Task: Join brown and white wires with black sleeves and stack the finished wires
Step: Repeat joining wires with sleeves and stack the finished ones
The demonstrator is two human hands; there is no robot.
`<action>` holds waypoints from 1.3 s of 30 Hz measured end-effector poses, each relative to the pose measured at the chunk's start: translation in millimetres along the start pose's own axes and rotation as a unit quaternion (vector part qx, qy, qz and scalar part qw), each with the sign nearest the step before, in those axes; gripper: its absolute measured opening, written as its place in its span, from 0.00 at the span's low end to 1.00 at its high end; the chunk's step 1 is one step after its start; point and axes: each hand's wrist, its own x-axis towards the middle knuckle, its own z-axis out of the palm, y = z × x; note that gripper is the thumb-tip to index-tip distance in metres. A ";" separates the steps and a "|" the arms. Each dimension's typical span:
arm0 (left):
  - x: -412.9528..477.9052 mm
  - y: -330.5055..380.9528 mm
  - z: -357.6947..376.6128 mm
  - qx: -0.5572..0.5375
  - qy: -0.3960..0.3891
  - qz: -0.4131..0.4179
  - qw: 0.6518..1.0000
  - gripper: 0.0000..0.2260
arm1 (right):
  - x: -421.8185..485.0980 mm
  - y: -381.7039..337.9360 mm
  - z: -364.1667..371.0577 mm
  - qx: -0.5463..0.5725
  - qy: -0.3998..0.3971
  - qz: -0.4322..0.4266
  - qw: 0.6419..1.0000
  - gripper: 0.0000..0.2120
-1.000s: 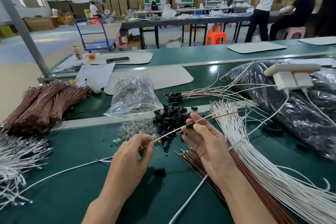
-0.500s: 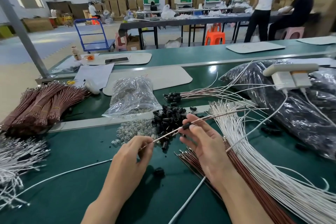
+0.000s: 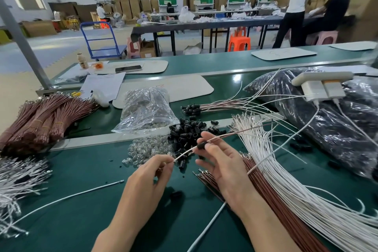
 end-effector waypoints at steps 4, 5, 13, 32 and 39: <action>1.4 1.5 0.8 -0.001 -0.002 0.004 1.000 0.07 | -6.5 14.2 13.5 -0.070 -0.063 0.032 0.995 0.14; 2.0 0.9 0.7 -0.002 0.002 0.003 1.000 0.07 | -7.0 15.4 15.0 -0.073 -0.066 0.032 0.995 0.14; 4.2 -9.7 4.1 -0.018 -0.002 -0.032 0.999 0.07 | -0.7 6.0 6.7 0.036 -0.014 0.041 0.998 0.14; 2.7 -0.4 3.3 -0.055 -0.004 -0.047 0.997 0.16 | -7.4 16.7 16.4 -0.010 -0.071 0.068 0.995 0.14; 1.9 4.0 4.4 -0.070 -0.009 -0.054 0.996 0.19 | -9.2 16.1 16.7 -0.012 -0.083 0.065 0.994 0.13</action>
